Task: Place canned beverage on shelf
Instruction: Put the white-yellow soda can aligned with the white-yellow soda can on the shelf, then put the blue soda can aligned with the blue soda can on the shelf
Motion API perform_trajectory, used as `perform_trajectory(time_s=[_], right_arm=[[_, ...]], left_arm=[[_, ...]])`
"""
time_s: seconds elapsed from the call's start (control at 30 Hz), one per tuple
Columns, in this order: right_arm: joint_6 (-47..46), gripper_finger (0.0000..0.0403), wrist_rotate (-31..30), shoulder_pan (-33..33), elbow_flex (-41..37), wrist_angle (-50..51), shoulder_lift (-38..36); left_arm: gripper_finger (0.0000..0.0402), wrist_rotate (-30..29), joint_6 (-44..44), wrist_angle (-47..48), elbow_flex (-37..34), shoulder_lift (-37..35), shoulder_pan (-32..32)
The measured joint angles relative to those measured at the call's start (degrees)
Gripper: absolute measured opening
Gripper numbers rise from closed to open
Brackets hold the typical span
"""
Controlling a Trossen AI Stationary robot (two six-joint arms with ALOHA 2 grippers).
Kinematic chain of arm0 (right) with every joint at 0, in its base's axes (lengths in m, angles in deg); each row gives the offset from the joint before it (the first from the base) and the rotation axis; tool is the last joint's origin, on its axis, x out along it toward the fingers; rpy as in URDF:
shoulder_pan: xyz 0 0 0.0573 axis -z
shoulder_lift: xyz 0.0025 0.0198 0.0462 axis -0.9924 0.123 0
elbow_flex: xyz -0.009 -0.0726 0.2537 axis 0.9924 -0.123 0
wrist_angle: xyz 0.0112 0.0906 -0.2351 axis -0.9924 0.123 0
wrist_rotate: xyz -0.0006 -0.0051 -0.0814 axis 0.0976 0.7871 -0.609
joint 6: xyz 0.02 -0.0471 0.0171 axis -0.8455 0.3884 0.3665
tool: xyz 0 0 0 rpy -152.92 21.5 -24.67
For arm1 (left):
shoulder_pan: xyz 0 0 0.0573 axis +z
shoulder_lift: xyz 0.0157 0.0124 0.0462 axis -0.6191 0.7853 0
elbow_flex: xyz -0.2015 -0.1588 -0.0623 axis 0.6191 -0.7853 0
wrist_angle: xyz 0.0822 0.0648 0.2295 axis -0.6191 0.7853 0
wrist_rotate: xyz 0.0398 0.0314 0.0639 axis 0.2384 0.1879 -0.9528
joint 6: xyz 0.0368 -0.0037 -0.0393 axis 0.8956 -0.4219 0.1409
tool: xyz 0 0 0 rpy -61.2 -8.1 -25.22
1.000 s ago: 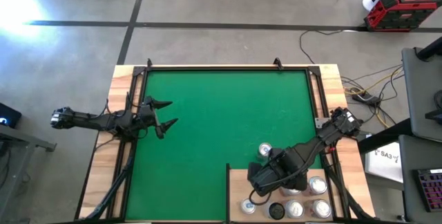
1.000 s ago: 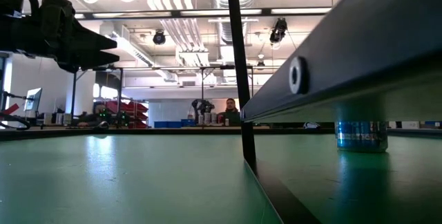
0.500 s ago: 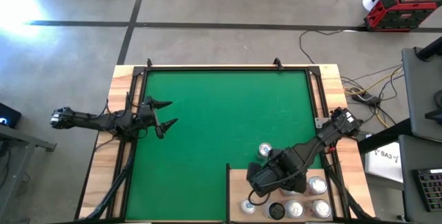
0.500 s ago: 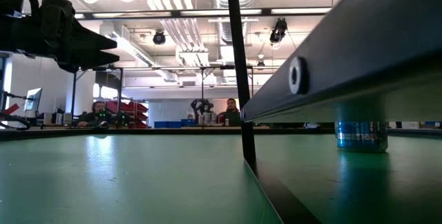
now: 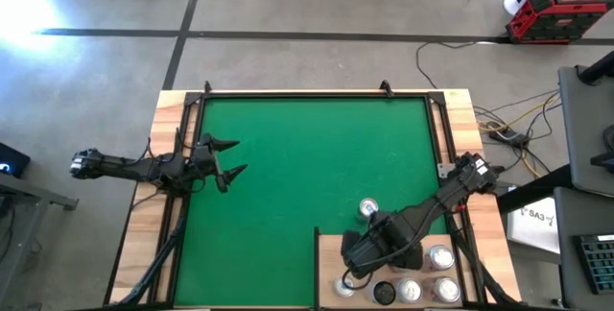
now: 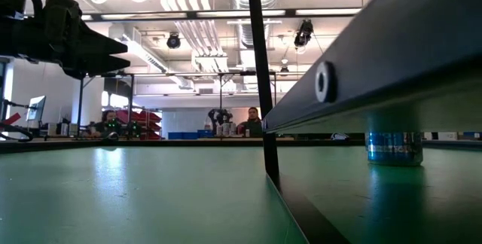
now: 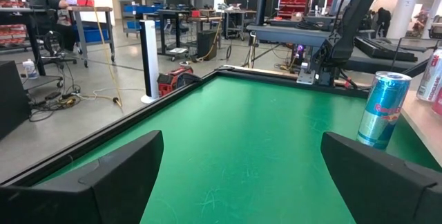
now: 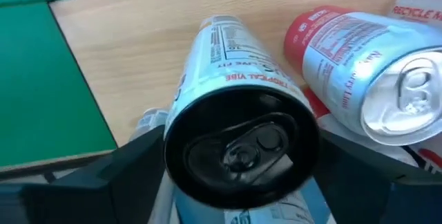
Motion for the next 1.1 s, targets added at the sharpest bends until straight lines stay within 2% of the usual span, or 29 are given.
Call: perform_trajectory(time_s=[0.27, 0.63, 0.73, 0.83, 1.1], right_arm=[[2.3, 0.0361, 0.2, -0.1, 0.1, 0.1, -0.7], [6.7, 0.0363, -0.1, 0.1, 5.2, 5.4, -1.8], [11.6, 0.0363, -3.2, 0.9, 5.1, 5.5, -3.1], [17.4, 0.0364, -6.7, 2.3, 4.2, 5.6, -4.9], [27.9, 0.0364, -7.3, 10.0, -5.0, 5.6, -10.3]], left_arm=[[0.0378, 0.0, 0.0, 0.0, 0.0, 0.0, 0.0], [0.0378, 0.0, 0.0, 0.0, 0.0, 0.0, 0.0], [0.0378, 0.0, 0.0, 0.0, 0.0, 0.0, 0.0], [0.0378, 0.0, 0.0, 0.0, 0.0, 0.1, 0.0], [0.0378, 0.0, 0.0, 0.0, 0.0, 0.2, 0.0]])
